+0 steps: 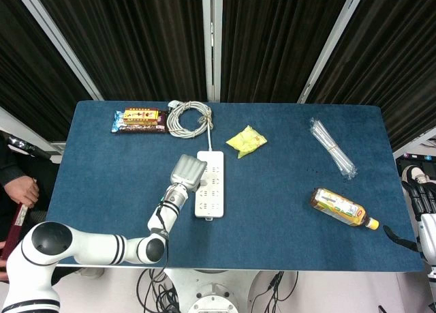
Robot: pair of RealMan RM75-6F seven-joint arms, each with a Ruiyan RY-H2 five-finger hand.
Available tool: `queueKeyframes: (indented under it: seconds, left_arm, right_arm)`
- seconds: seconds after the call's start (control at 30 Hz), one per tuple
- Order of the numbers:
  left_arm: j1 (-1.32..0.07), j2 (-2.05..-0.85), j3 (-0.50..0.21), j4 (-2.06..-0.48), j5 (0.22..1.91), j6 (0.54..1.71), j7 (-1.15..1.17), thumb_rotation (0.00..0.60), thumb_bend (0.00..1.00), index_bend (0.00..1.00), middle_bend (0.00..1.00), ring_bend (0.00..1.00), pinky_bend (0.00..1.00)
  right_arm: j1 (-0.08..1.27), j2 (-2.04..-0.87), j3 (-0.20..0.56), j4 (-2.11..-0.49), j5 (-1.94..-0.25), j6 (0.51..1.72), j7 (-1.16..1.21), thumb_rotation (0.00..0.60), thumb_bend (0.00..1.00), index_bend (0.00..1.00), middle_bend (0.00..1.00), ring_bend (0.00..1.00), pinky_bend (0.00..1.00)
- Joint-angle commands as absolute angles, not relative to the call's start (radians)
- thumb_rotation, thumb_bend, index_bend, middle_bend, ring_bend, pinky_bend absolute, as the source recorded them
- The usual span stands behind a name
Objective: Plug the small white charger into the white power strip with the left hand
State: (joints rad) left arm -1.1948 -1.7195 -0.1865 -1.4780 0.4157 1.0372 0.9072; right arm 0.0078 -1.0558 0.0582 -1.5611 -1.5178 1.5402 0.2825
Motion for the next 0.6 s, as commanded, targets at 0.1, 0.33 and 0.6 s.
queueKeyframes:
  seconds: [0.1, 0.33, 0.6]
  left_arm:
    - [-1.206, -1.734, -0.184, -1.47, 0.409, 1.04, 0.931, 0.6, 0.45, 0.7, 0.75, 0.6, 0.63]
    - [-1.203, -1.729, -0.186, -1.487, 0.416, 1.042, 0.935, 0.6, 0.44, 0.56, 0.66, 0.55, 0.61]
    - [-1.203, -1.687, -0.193, -1.536, 0.373, 1.027, 0.941, 0.6, 0.36, 0.19, 0.3, 0.26, 0.5]
  right_arm:
    - [0.005, -1.056, 0.058, -1.559, -1.517, 1.543, 0.284, 0.6, 0.11, 0.0, 0.02, 0.0, 0.0]
    - [0.001, -1.054, 0.06, -1.556, -1.515, 1.548, 0.291, 0.6, 0.11, 0.0, 0.02, 0.0, 0.0]
    - [0.0, -1.056, 0.06, -1.553, -1.519, 1.551, 0.296, 0.6, 0.11, 0.0, 0.02, 0.0, 0.0]
